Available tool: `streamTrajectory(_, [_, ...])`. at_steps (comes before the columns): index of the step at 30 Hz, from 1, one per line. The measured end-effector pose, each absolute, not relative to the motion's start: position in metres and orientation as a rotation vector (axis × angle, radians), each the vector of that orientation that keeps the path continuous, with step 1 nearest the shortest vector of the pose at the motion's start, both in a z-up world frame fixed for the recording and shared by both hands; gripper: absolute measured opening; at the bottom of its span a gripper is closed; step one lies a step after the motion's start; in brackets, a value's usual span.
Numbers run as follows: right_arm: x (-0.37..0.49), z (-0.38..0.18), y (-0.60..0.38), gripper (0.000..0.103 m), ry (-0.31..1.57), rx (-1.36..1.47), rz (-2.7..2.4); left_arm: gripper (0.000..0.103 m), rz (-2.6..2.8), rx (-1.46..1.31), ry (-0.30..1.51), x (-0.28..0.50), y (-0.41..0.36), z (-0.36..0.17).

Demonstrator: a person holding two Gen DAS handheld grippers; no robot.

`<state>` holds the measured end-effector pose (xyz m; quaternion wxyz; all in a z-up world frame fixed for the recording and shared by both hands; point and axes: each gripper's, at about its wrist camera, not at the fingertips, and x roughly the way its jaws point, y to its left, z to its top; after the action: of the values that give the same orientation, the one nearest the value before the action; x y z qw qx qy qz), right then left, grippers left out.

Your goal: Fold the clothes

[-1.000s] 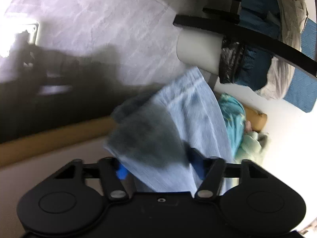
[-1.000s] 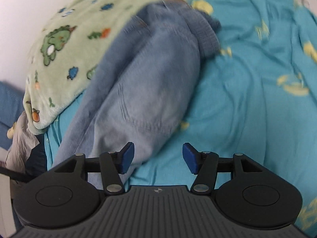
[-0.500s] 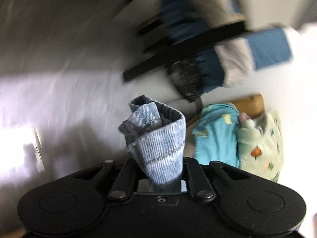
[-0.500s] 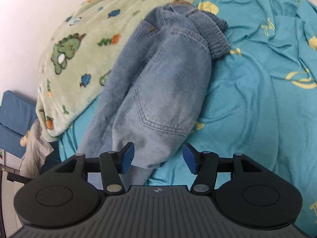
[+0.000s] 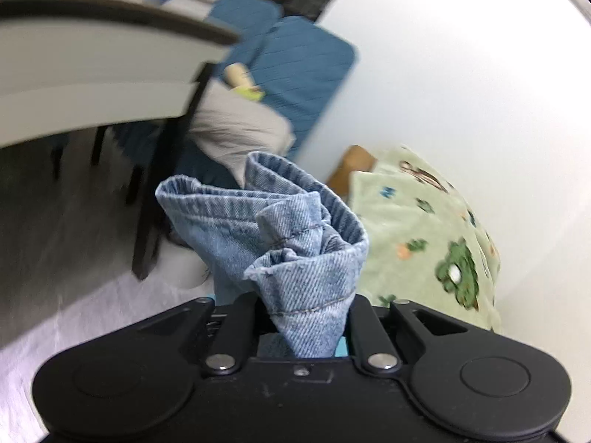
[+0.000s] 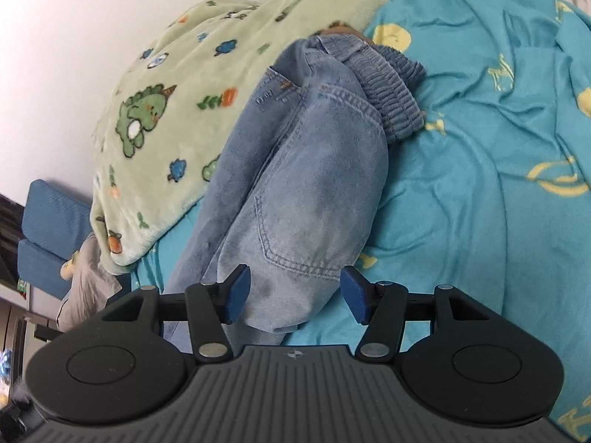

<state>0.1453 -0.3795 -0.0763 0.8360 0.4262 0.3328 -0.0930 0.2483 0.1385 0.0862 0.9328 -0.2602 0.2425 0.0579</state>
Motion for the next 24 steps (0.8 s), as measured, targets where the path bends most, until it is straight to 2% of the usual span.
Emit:
streamTrajectory(4, [0.136,-0.079,-0.395,0.058,0.676,0.86,-0.203,0.008,0.094,-0.474,0.49,0.253,0.071,0.089])
streamTrajectory(10, [0.136,-0.094,-0.414,0.058,0.693,0.958,-0.134,0.008,0.032,-0.332,0.485,0.254,-0.019,0.069])
streamTrajectory(16, [0.142,-0.09,-0.423,0.058,0.66,0.942,-0.108,0.009,-0.011,-0.266,0.493,0.248,-0.087,0.018])
streamTrajectory(24, [0.146,-0.098,-0.43,0.059,0.681,0.952,-0.074,0.009,-0.07,-0.075,0.635,0.24,-0.162,-0.069])
